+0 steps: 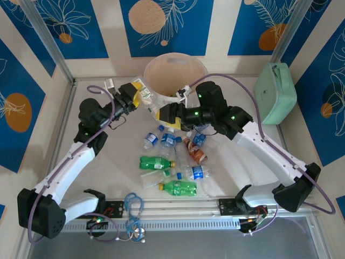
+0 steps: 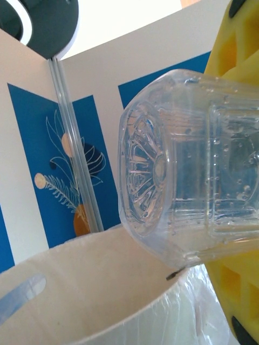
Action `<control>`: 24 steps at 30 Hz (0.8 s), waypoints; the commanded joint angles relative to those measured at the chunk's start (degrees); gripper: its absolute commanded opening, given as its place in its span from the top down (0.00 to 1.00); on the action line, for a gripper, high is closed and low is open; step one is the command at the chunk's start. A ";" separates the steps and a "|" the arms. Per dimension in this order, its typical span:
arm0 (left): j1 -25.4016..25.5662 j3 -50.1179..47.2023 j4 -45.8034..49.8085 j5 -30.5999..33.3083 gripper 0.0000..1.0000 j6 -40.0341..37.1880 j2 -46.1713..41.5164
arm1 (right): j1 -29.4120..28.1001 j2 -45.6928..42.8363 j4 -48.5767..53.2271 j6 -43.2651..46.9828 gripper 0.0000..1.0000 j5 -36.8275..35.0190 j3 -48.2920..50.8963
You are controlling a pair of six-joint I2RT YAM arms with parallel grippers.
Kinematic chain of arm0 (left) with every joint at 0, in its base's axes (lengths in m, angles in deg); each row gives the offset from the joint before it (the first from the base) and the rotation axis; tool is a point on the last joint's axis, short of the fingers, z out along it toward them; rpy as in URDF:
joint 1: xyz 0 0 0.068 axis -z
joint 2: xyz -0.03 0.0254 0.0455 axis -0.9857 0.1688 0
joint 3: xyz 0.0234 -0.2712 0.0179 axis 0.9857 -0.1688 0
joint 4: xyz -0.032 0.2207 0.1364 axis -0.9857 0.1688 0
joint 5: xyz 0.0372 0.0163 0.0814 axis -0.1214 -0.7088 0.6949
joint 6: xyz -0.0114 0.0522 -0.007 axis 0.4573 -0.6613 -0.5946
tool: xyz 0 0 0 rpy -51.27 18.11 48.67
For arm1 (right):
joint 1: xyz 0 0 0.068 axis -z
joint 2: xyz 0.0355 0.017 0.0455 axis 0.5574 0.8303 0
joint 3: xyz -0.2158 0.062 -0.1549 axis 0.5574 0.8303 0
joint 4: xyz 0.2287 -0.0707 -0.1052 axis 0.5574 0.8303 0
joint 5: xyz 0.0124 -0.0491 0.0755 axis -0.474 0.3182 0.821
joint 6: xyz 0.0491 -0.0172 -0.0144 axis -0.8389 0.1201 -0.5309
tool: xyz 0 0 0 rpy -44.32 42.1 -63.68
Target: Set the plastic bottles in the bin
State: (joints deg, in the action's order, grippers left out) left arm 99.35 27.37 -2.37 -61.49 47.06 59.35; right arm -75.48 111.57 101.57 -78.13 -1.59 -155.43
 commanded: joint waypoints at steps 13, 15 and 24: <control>2.66 -0.49 -17.35 -4.63 0.51 5.16 3.53 | -0.05 2.15 -4.13 -2.19 0.51 3.77 -2.66; 2.73 -0.80 -17.44 -4.77 0.52 5.06 3.51 | 0.03 2.05 -3.91 -2.02 0.54 3.42 -2.51; 2.90 -1.33 -17.61 -5.00 0.53 5.02 3.92 | 0.38 2.09 -3.05 -1.34 0.60 2.69 -3.31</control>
State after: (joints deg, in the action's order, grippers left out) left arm 101.21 26.01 -15.68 -63.78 51.63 63.46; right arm -75.52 112.70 98.10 -80.25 2.25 -156.61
